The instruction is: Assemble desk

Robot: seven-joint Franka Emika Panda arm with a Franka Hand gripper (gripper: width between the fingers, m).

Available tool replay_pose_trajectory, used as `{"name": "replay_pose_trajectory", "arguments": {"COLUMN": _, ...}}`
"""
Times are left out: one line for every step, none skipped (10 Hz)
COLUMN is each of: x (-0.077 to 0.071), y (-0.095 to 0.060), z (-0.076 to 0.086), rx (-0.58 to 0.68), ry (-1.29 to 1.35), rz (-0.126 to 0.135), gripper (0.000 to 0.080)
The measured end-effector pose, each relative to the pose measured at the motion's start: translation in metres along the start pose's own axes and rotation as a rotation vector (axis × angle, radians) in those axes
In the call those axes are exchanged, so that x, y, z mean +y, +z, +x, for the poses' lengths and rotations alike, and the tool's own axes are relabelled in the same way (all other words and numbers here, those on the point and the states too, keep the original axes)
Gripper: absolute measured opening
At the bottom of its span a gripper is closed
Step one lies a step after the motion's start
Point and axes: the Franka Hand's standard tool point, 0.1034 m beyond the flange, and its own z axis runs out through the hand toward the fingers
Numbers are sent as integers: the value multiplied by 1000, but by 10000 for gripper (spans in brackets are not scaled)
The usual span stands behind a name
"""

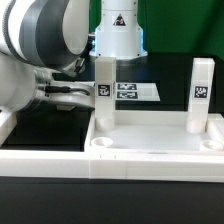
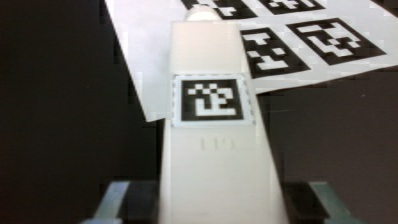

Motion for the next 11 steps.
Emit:
{"name": "replay_pose_trajectory", "arguments": {"x": 0, "y": 0, "z": 0, "rx": 0, "ry": -2, "rz": 0, "gripper": 288}}
{"name": "replay_pose_trajectory", "arguments": {"x": 1, "y": -3, "z": -1, "rx": 6, "ry": -45, "rz": -4, "gripper": 288}}
{"name": "replay_pose_trajectory", "arguments": {"x": 2, "y": -13, "z": -6, "rx": 23, "ry": -121, "rz": -11, "gripper": 288}}
{"name": "replay_pose_trajectory", "arguments": {"x": 2, "y": -30, "z": -16, "rx": 48, "ry": -190, "rz": -46, "gripper": 288}}
{"name": "replay_pose_trajectory", "arguments": {"x": -6, "y": -43, "z": -27, "rx": 59, "ry": -205, "rz": -52, "gripper": 288}}
{"name": "replay_pose_trajectory", "arguments": {"x": -11, "y": -54, "z": -35, "rx": 64, "ry": -217, "rz": -51, "gripper": 288}}
{"name": "replay_pose_trajectory", "arguments": {"x": -11, "y": -65, "z": -35, "rx": 89, "ry": -237, "rz": -54, "gripper": 288}}
{"name": "replay_pose_trajectory", "arguments": {"x": -10, "y": -63, "z": -33, "rx": 91, "ry": -235, "rz": -55, "gripper": 289}}
{"name": "replay_pose_trajectory", "arguments": {"x": -10, "y": -62, "z": -32, "rx": 93, "ry": -234, "rz": -55, "gripper": 289}}
{"name": "replay_pose_trajectory", "arguments": {"x": -10, "y": -66, "z": -28, "rx": 119, "ry": -236, "rz": -59, "gripper": 290}}
{"name": "replay_pose_trajectory", "arguments": {"x": -11, "y": -66, "z": -28, "rx": 119, "ry": -236, "rz": -60, "gripper": 290}}
